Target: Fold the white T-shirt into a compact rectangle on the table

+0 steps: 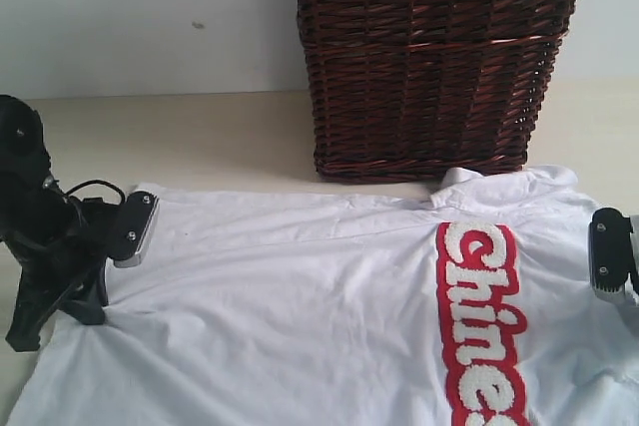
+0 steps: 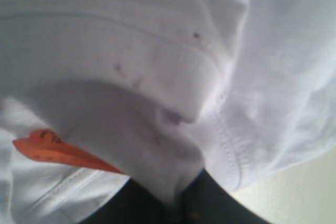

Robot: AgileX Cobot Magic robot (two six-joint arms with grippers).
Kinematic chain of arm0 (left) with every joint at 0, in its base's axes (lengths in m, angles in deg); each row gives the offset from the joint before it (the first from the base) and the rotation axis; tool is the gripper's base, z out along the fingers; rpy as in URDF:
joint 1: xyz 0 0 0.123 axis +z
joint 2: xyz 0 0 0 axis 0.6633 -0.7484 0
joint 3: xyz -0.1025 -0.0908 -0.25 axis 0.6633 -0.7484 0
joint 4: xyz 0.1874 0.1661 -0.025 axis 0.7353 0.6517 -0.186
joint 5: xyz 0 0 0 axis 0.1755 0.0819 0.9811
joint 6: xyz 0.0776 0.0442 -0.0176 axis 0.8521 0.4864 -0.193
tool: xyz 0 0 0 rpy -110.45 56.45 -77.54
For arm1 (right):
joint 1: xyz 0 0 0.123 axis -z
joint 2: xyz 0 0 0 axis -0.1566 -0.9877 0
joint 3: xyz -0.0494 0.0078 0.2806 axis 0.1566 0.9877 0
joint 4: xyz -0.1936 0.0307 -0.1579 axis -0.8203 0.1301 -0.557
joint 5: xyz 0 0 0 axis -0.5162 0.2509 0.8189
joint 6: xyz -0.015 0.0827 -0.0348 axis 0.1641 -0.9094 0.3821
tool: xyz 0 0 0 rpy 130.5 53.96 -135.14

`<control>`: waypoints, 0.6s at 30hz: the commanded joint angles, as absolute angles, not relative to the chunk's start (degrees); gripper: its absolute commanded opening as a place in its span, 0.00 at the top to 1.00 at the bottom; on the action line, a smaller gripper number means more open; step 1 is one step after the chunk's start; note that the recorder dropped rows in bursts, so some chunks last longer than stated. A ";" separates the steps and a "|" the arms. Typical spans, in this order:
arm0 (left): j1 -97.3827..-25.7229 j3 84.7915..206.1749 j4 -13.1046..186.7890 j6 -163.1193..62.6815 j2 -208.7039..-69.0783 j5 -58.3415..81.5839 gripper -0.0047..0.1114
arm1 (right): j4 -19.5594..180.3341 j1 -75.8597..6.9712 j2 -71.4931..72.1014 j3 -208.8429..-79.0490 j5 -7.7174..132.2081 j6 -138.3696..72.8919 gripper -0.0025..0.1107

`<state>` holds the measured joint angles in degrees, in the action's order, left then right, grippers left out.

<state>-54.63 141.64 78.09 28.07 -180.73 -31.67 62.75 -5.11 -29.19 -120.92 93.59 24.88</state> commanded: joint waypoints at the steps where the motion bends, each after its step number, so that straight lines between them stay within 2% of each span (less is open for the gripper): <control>1: -54.80 139.42 84.51 27.77 -184.78 -38.21 0.95 | 64.47 -5.38 -30.47 -120.90 92.24 24.71 0.98; 9: -54.80 141.30 86.84 19.13 -179.26 -38.35 0.96 | 71.87 -5.38 -24.34 -127.15 97.83 23.90 0.98; 18: -54.80 142.95 94.24 7.16 -162.52 -44.09 0.96 | 75.49 -5.38 -7.80 -127.63 101.92 24.51 0.98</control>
<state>-54.83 142.61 90.00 13.63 -167.94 -42.48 73.99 -5.33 -12.88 -127.12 100.70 24.25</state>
